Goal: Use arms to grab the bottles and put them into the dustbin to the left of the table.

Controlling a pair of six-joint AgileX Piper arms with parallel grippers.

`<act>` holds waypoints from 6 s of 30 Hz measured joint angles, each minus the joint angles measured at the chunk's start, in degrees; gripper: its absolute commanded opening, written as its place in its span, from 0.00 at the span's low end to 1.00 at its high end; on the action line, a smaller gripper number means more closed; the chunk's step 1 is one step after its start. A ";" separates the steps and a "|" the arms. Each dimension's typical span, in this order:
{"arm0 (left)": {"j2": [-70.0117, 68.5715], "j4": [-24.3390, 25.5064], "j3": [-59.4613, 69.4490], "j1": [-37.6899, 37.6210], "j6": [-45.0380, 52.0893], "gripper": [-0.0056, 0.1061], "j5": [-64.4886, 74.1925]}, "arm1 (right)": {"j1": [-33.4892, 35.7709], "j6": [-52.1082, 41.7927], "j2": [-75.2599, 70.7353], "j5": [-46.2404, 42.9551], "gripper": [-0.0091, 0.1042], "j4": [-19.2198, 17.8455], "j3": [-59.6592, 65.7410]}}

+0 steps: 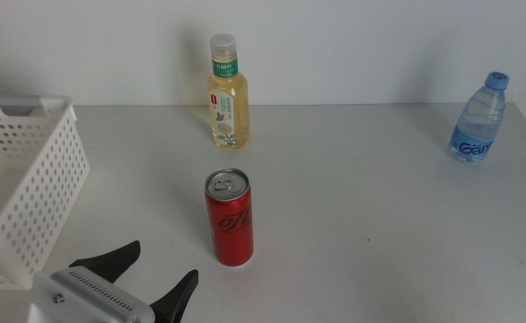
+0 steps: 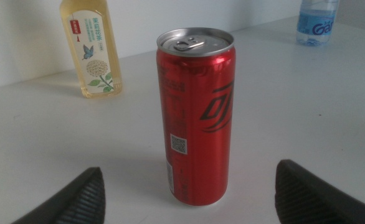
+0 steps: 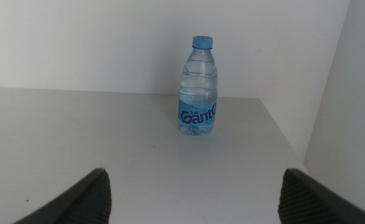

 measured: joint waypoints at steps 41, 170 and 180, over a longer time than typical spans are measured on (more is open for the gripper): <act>12.32 13.09 -9.49 11.39 -7.79 0.89 -0.18 | 0.00 0.00 0.00 0.00 0.74 0.00 0.00; 30.00 18.92 -91.45 64.22 13.32 0.04 131.63 | 0.00 0.00 -0.04 0.00 0.74 0.00 0.00; 35.72 22.83 -91.45 64.22 13.85 0.04 130.16 | 0.00 0.00 -0.06 0.00 0.74 0.00 0.00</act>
